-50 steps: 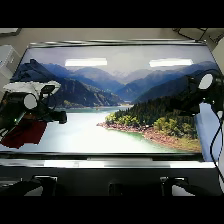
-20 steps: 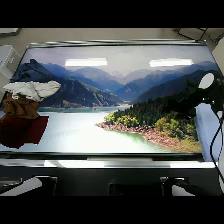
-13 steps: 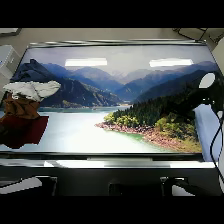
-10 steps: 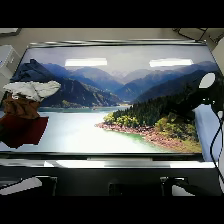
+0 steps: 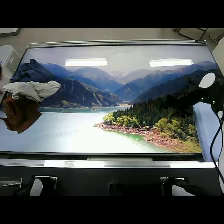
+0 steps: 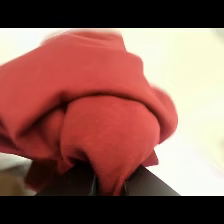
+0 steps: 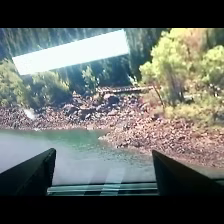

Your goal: Fold the clothes and pants, and hang the long-sleeved shirts on hangers.

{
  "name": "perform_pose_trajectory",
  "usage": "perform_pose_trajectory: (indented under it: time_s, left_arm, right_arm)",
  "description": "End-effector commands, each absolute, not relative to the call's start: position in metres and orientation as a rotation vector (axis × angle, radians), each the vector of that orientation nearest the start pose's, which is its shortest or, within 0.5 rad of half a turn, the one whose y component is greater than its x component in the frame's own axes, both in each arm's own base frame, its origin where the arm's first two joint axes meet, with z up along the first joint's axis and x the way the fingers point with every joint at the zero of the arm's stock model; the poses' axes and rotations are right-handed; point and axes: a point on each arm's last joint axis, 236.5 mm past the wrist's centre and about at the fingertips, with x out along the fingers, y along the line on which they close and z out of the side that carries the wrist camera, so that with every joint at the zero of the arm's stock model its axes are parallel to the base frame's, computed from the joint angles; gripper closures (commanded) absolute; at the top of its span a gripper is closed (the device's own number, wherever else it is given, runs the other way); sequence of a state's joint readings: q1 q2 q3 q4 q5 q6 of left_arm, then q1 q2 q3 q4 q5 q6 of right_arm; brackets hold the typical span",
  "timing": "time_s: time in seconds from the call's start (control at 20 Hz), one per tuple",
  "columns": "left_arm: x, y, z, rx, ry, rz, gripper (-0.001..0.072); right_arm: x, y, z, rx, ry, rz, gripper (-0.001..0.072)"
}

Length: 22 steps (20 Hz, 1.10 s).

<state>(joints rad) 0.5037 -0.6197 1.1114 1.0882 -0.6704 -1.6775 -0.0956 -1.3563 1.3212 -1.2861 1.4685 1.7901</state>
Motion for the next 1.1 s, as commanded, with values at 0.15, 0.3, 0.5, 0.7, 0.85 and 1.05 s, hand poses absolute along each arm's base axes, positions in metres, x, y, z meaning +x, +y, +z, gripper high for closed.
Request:
perform_pose_trajectory:
  time_s: [0.15,0.3,0.5,0.7,0.85,1.05]
  left_arm:
    - [0.284,-0.116,0.334,-0.562,0.158,-0.435,0.0681]
    - [0.303,-0.213,0.234,-0.524,0.485,-0.606,0.0682]
    - [0.313,-0.323,0.098,-0.487,0.818,-0.67,0.0681]
    - [0.288,-0.385,-0.009,-0.57,1.166,-0.627,0.0671]
    - [0.296,-0.385,0.004,-0.498,1.219,-0.703,0.0]
    - [0.346,-0.294,0.055,-0.336,1.223,-0.7,0.0]
  right_arm:
    - [0.362,0.03,0.029,0.461,1.473,-0.025,0.0044]
    - [0.356,0.03,0.029,0.455,1.496,-0.02,0.0044]
    - [0.345,0.028,0.028,0.412,1.541,-0.004,0.0044]
    - [0.342,0.021,0.026,0.379,1.553,-0.022,0.0044]
    - [0.342,0.021,0.026,0.349,1.551,0.009,0.0044]
    - [0.337,0.039,0.023,0.377,1.567,0.102,0.0042]
